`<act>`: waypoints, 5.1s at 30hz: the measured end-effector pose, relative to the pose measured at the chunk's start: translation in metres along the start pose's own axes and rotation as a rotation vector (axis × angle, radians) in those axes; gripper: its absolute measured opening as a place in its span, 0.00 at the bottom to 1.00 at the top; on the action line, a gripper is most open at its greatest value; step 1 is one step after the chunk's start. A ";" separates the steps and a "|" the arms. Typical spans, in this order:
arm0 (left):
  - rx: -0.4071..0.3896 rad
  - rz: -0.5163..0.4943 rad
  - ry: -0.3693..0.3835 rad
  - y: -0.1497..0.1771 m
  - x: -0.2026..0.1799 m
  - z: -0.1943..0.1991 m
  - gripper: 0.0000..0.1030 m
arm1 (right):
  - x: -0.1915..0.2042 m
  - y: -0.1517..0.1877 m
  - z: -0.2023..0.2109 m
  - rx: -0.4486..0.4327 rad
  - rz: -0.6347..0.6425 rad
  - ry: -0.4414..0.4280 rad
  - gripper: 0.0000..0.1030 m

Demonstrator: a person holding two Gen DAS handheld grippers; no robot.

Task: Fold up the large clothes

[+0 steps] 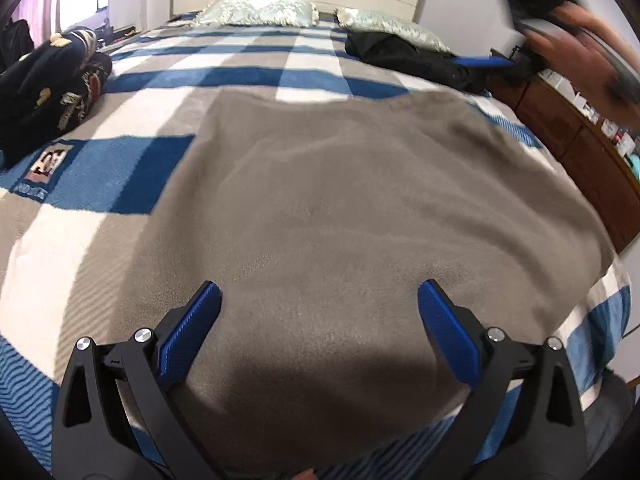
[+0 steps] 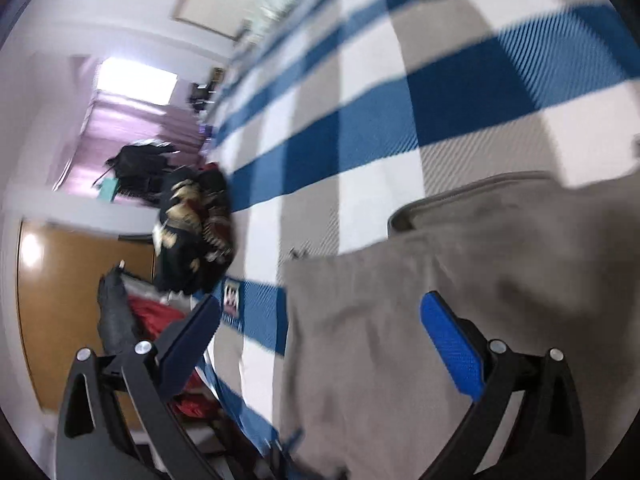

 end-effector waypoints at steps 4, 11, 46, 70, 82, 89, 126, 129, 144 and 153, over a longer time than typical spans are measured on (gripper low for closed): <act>-0.048 0.028 0.061 -0.015 -0.012 0.022 0.94 | -0.031 0.077 0.075 -0.083 0.055 -0.021 0.95; -0.014 -0.065 0.024 -0.005 -0.034 0.009 0.94 | -0.157 0.170 0.127 -0.310 -0.137 -0.024 0.95; -0.029 0.052 0.412 -0.023 -0.164 0.012 0.94 | -0.274 0.272 0.147 -0.593 -0.475 -0.165 0.96; 0.090 0.252 0.459 -0.021 -0.158 -0.042 0.94 | -0.264 0.223 0.114 -0.579 -0.571 -0.286 0.96; 0.146 0.201 0.473 -0.007 -0.159 -0.052 0.94 | -0.217 0.157 0.110 -0.434 -0.402 -0.025 0.71; 0.127 0.232 0.468 -0.011 -0.125 -0.014 0.94 | -0.182 0.146 0.116 -0.392 -0.259 0.112 0.36; 0.016 0.461 0.299 0.032 0.083 0.054 0.94 | 0.162 0.189 -0.045 -0.040 0.708 0.385 0.28; 0.004 0.484 0.236 0.028 0.108 0.084 0.94 | 0.173 0.205 -0.073 0.018 0.758 0.409 0.28; -0.070 0.488 -0.041 0.056 0.228 0.189 0.94 | 0.140 0.294 -0.172 0.109 0.806 0.558 0.32; -0.090 0.422 -0.023 0.028 0.203 0.188 0.94 | 0.151 0.315 -0.117 0.056 0.803 0.292 0.92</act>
Point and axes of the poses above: each gripper's, at about its wrist camera, not at the fingertips, and z roughly against the way its jaws point, x to its left, y to its underside, the point moved 2 cm from there along -z, roughly the way its jaws point, and after that the axes turned 1 degree about -z, right-handed, at the moved point
